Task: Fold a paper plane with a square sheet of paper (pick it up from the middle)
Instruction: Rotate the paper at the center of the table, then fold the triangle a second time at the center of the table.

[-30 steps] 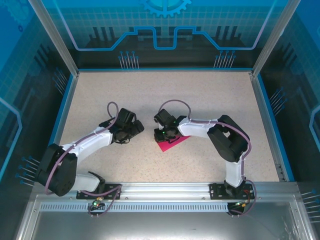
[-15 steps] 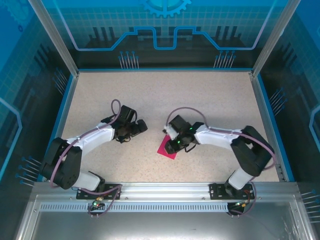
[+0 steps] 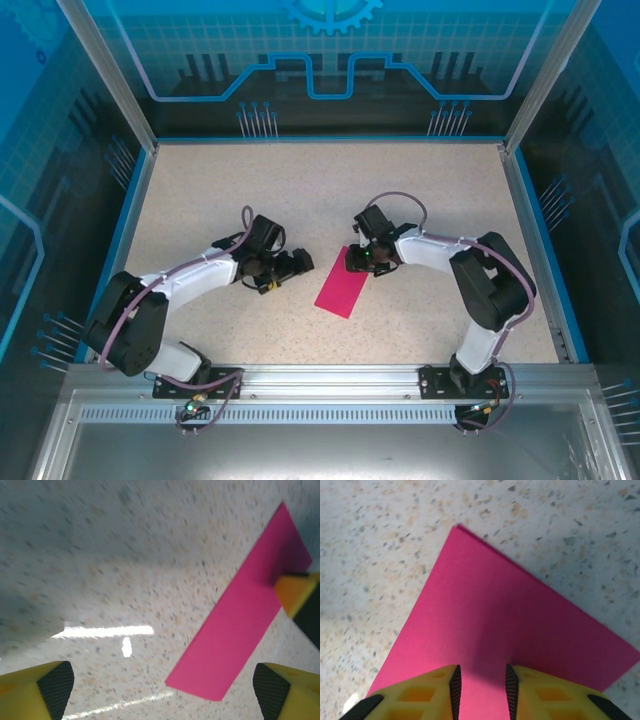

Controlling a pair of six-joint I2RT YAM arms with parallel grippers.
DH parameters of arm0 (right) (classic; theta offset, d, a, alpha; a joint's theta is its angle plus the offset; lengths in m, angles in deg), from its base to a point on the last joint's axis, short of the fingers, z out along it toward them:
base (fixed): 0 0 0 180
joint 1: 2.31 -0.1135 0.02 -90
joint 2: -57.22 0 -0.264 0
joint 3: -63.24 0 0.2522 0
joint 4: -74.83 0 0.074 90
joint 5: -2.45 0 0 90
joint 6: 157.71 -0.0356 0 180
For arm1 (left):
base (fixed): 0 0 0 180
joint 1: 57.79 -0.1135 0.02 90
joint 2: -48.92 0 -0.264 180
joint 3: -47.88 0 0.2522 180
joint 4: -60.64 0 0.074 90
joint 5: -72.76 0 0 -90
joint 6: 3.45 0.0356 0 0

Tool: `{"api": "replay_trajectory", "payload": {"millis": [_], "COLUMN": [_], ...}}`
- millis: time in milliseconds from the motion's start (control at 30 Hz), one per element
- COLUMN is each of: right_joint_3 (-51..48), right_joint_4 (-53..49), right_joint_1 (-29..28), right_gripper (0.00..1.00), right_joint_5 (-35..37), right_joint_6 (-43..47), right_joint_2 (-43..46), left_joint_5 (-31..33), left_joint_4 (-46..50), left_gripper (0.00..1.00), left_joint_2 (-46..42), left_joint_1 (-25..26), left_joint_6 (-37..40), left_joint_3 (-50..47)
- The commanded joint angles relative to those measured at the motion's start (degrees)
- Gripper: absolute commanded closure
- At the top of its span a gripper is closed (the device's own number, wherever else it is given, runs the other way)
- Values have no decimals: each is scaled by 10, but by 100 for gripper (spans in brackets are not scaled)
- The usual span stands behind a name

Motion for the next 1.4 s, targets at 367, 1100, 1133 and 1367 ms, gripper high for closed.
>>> {"api": "replay_trajectory", "payload": {"millis": [367, 1100, 1133, 1367], "right_joint_3": [67, 30, 29, 27], "right_joint_4": [12, 46, 46, 46], "right_joint_1": [33, 63, 63, 65], "right_gripper": [72, 72, 72, 72], "right_joint_5": [-90, -127, -127, -130], "right_joint_6": [113, 68, 68, 66], "right_joint_2": [-111, -98, -97, -94], "left_joint_5": [-86, -133, -134, -160], "left_joint_4": [-67, -122, -121, -150], "left_gripper": [22, 46, 46, 49], "left_joint_2": [73, 126, 128, 129], "left_joint_1": [68, 81, 81, 81], "left_joint_6": [-63, -112, -111, -113], "left_joint_3": [9, 13, 15, 16]}}
